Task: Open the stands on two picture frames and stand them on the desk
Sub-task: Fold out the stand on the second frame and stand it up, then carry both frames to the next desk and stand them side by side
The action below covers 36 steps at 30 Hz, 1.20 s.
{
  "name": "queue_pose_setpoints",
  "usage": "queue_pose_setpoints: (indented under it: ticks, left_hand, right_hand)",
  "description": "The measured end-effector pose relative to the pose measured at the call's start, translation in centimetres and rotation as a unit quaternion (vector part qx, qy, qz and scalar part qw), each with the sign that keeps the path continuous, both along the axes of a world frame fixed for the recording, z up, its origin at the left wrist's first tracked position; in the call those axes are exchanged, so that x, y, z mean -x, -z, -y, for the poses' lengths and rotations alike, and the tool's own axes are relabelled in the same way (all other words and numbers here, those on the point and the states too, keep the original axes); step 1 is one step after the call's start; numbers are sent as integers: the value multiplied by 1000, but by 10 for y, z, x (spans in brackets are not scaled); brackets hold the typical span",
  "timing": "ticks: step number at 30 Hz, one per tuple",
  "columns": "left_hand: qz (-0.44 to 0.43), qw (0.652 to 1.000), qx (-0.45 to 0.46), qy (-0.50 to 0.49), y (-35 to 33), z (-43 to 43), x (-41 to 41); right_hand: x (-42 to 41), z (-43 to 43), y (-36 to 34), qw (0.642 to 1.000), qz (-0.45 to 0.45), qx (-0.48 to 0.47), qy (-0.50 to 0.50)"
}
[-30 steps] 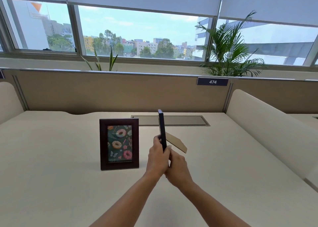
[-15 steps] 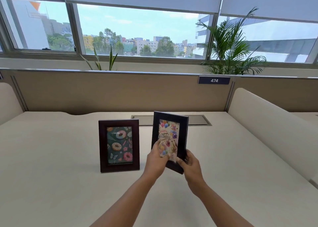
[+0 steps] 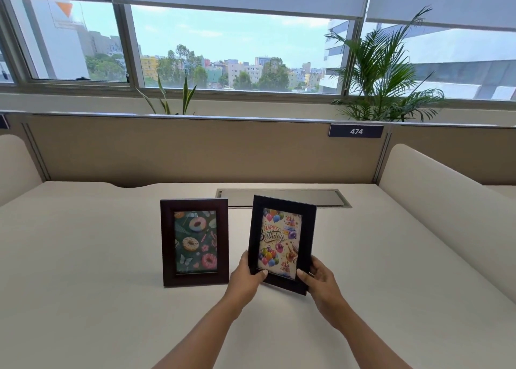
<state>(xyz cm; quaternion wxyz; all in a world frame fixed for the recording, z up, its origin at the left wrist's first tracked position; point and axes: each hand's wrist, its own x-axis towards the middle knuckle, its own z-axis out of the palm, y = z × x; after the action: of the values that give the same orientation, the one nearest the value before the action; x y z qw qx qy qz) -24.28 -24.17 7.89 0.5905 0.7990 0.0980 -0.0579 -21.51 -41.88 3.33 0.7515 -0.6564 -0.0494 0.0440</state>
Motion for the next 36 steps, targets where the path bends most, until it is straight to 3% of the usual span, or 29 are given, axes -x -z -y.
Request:
queue_pose_setpoints:
  ticks: [8, 21, 25, 30, 33, 36]
  left_hand:
    - [3, 1000, -8, 0, 7, 4, 1]
    - [30, 999, 10, -5, 3, 3, 7]
    - [181, 979, -4, -96, -8, -25, 19]
    - [339, 894, -147, -253, -21, -88, 21]
    - [313, 866, -200, -334, -22, -130, 12]
    - [227, 907, -152, -322, -15, -156, 3]
  right_hand:
    - [-7, 4, 13, 999, -28, -33, -2]
    - [-3, 4, 10, 999, -4, 42, 19]
    - [0, 5, 14, 997, -4, 64, 45]
    - [2, 0, 9, 996, 1, 75, 51]
    - [2, -1, 6, 996, 3, 68, 53]
    - [1, -3, 3, 996, 4, 63, 56]
